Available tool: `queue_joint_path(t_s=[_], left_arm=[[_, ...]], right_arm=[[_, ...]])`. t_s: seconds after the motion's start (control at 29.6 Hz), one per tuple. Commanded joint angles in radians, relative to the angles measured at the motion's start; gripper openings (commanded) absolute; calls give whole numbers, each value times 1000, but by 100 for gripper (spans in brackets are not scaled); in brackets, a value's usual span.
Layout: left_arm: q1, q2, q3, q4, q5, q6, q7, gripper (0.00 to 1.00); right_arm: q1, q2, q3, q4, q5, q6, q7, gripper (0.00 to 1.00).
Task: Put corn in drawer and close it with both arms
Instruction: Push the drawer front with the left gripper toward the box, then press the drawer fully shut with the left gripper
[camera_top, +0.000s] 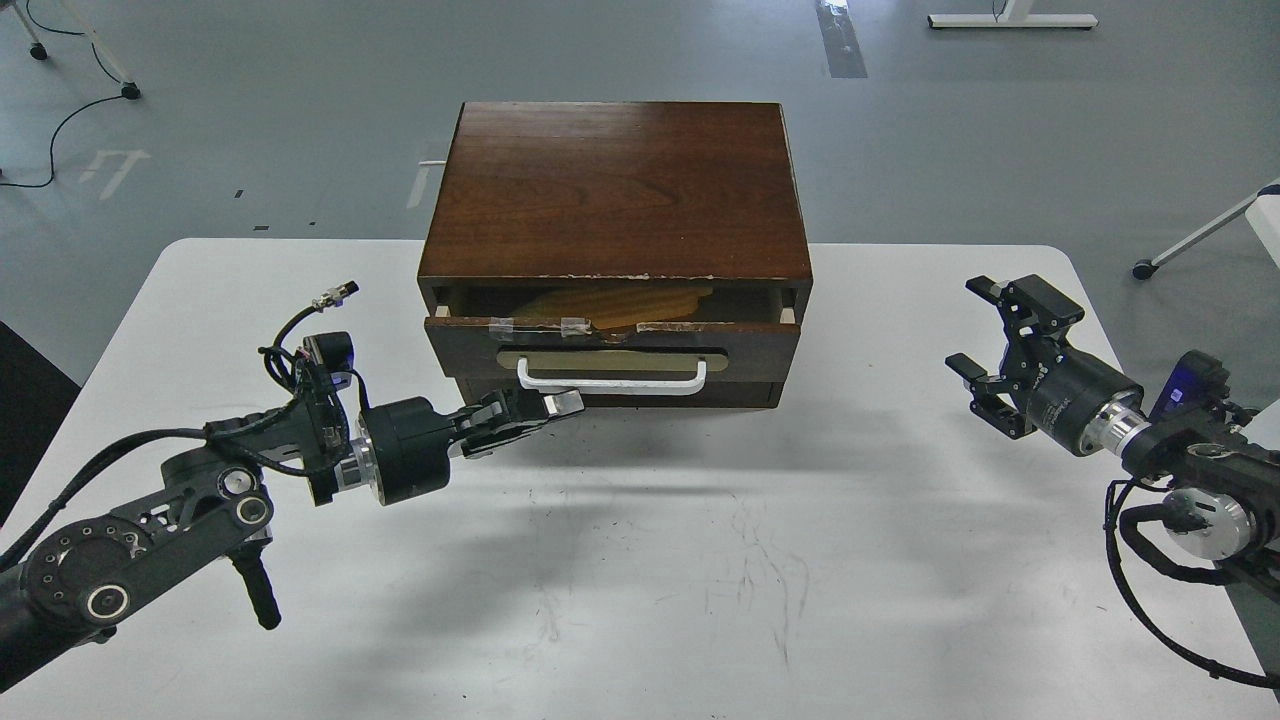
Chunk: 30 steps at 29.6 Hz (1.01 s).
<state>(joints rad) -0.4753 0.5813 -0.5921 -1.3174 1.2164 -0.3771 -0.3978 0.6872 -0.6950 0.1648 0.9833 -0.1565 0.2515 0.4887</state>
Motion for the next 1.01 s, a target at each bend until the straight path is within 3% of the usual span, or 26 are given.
queue_joint_path(t_s=[0.0,0.98], left_arm=[[-2,-6,-6,20,0,0,0,0],[-37,-46,-23,83,-2,47,2,0]], right_arm=[[-1,0,-1,0,0,0,0,99],[-9,-1,1,2,0,0,0,99]])
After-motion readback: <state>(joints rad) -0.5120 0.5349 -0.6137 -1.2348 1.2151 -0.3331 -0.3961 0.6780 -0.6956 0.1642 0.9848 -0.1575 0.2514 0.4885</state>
